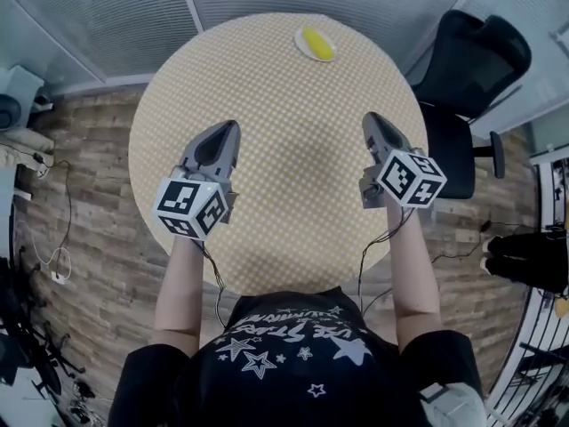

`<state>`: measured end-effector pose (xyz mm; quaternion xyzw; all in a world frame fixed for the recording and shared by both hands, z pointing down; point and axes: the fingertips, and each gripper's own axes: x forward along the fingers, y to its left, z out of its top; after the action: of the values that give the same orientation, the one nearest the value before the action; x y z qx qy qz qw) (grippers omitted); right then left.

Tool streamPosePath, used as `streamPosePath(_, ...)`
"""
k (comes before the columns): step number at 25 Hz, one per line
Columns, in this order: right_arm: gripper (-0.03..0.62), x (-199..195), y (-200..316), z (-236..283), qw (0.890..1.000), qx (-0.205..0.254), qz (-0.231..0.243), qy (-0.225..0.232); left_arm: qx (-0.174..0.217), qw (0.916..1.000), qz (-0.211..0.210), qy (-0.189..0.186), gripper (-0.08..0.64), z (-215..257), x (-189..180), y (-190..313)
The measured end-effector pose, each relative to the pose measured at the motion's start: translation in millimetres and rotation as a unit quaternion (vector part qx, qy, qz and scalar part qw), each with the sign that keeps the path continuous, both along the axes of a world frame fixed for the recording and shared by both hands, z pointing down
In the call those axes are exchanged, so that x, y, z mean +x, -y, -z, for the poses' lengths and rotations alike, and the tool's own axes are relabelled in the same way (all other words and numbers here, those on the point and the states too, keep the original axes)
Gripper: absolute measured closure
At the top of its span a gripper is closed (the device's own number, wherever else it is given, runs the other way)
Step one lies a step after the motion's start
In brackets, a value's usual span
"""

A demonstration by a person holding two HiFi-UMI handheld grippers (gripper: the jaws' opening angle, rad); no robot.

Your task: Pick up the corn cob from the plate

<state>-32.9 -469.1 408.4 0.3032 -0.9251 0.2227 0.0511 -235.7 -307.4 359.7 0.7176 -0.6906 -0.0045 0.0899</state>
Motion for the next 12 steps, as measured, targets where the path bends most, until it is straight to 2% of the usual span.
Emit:
streamPosePath(5,0.554,-29,61,-6,0.999,-0.010,0.048,-0.014,-0.009,0.9998,0.015,-0.002,0.549,-6,-5,52)
streamPosePath(8,0.554,-52,94,-19,0.994,-0.020,0.098,-0.038,-0.019,0.9996,0.019,0.002,0.549,-15,-4,85)
streamPosePath(12,0.552,-86,132,-34,0.987,-0.020,0.138,-0.076,-0.034,0.9990,0.028,0.003,0.549,-30,-13,116)
